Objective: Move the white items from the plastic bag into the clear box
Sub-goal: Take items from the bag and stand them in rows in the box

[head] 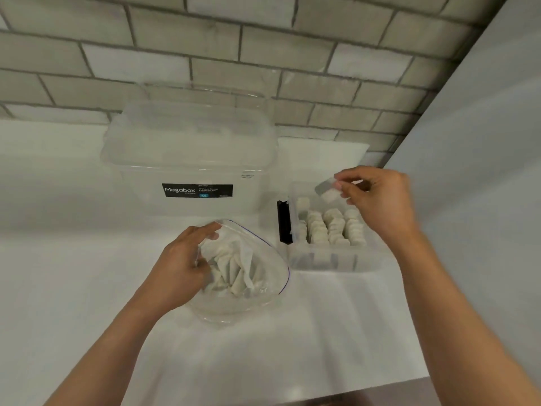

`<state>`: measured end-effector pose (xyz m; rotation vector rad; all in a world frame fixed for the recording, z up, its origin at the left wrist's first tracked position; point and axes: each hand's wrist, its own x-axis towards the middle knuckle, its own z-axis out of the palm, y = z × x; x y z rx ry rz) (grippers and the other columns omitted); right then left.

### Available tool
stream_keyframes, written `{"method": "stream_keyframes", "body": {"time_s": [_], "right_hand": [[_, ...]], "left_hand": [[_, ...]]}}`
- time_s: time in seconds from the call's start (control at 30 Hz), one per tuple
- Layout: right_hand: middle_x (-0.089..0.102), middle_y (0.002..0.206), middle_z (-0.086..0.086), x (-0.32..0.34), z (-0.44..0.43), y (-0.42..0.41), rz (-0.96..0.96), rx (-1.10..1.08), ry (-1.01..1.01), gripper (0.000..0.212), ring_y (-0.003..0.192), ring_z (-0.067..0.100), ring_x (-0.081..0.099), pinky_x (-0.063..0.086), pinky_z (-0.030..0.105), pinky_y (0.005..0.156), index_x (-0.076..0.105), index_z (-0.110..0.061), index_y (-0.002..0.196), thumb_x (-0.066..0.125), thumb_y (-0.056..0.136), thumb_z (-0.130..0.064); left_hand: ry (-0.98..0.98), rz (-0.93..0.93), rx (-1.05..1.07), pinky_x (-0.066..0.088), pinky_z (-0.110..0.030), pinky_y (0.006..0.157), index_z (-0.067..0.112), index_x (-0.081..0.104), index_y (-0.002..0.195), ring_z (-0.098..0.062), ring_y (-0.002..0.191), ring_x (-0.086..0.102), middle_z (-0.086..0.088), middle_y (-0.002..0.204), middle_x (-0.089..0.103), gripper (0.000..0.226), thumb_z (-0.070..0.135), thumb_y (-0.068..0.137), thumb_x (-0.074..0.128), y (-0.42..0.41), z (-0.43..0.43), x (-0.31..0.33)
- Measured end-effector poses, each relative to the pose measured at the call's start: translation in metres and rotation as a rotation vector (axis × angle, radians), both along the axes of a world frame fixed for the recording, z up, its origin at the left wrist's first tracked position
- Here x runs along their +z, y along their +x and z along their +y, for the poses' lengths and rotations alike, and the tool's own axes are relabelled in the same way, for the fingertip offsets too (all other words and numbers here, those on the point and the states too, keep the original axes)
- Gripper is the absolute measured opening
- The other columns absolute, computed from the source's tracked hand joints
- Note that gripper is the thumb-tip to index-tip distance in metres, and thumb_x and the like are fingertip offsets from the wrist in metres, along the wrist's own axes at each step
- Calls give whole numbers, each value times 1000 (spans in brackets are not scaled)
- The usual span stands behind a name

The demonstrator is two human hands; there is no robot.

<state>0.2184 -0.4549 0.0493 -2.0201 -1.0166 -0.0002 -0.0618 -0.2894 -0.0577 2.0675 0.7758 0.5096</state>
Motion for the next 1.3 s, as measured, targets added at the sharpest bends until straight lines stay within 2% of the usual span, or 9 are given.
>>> {"method": "stream_keyframes", "body": {"time_s": [0.17, 0.33, 0.5, 0.63, 0.8, 0.9, 1.03, 1.13, 1.3], "right_hand": [[73, 89, -14, -35, 29, 36, -91, 143, -426, 19, 89, 5, 68, 40, -1, 71, 78, -28, 102, 69, 92, -13], [77, 99, -5, -66, 54, 59, -41, 239, -534, 19, 95, 9, 67, 46, 16, 87, 79, -23, 102, 70, 90, -11], [76, 100, -2, -87, 70, 69, -10, 260, -572, 17, 86, 11, 68, 52, 21, 85, 80, -20, 96, 73, 88, -7], [73, 102, 2, -101, 79, 70, -108, 215, -633, 14, 90, 23, 69, 58, 36, 86, 77, -24, 100, 70, 91, -16], [71, 106, 3, -104, 81, 67, -220, 167, -668, 12, 92, 26, 66, 58, 37, 84, 73, -24, 104, 66, 94, -25], [72, 107, 1, -94, 72, 59, -286, 131, -612, 20, 98, 25, 65, 54, 36, 87, 73, -22, 111, 67, 94, -32], [76, 93, -5, -57, 45, 33, -299, 41, -277, 24, 86, 13, 70, 57, 32, 83, 78, -20, 102, 77, 86, -38], [74, 84, -13, -29, 22, -15, -85, 57, -32, 16, 75, 5, 68, 54, 15, 76, 80, -21, 93, 82, 83, -33], [74, 80, -13, -32, 16, -96, 176, 308, 26, 6, 74, 6, 70, 54, 15, 70, 80, -20, 87, 83, 82, -20]], "left_hand": [[64, 37, 56, 41, -7, 70, 35, 54, 134, -11, 75, 53, 19, 115, 60, 75, -15, 78, 54, -5, -3, 1], [73, 78, 112, 40, -6, 70, 34, 55, 134, -11, 78, 53, 21, 115, 60, 74, -15, 79, 53, -12, -8, 2], [84, 103, 129, 40, -5, 72, 35, 54, 135, -9, 85, 54, 22, 115, 59, 73, -13, 81, 52, -8, -14, 5], [80, 107, 132, 40, -4, 73, 35, 53, 135, -8, 90, 54, 23, 115, 58, 71, -12, 82, 52, -5, -18, 8], [83, 105, 118, 39, -3, 74, 35, 52, 136, -10, 89, 54, 22, 116, 58, 72, -12, 82, 52, -3, -15, 8], [84, 105, 107, 40, -4, 74, 36, 52, 136, -11, 85, 55, 21, 117, 59, 73, -12, 82, 51, -4, -12, 8], [82, 94, 87, 40, -4, 73, 34, 51, 137, -12, 83, 54, 19, 118, 59, 74, -13, 81, 51, -8, -9, 7], [95, 102, 64, 39, -3, 72, 31, 50, 139, -12, 81, 53, 16, 118, 58, 73, -13, 81, 51, -9, -8, 7], [95, 91, 21, 40, -6, 74, 29, 49, 141, -12, 77, 53, 14, 120, 58, 72, -12, 82, 52, -13, -8, 5]]}}
